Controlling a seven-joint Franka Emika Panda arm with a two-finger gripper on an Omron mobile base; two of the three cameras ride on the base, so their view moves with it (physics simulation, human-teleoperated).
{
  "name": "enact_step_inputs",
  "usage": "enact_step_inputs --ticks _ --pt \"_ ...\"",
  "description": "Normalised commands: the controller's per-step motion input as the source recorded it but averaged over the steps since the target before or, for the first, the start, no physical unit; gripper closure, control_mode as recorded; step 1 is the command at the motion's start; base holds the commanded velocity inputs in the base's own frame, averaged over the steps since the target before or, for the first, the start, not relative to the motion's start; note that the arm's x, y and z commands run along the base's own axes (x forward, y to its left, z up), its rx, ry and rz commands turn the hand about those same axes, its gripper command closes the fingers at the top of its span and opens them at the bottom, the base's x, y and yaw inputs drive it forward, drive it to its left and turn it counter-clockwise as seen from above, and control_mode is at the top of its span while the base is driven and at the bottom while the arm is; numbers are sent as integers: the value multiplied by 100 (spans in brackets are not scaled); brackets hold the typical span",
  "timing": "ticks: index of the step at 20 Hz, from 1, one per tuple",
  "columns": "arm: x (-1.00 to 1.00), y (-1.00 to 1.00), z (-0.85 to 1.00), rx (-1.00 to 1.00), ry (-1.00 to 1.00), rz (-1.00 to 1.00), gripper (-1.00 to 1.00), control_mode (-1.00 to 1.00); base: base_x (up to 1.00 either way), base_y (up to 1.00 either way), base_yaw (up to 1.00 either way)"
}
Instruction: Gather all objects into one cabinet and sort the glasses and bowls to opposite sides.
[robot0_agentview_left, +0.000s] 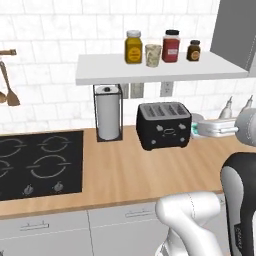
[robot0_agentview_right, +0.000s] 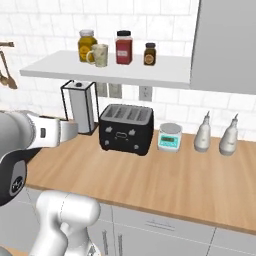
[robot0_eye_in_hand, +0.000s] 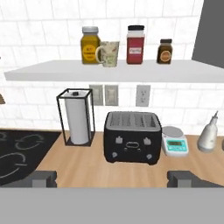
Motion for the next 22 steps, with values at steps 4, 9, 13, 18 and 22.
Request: enact_step_inputs --ticks 4,9,13,18,22 --pt "0 0 0 0 0 0 -100 100 20 28 0" --pt "0 0 0 0 0 0 -100 100 35 29 -2" --pt "0 0 0 0 0 0 -100 100 12 33 0" --pt "0 0 0 0 0 0 -100 100 20 37 -1" --pt "0 0 0 0 0 0 -100 100 9 14 0"
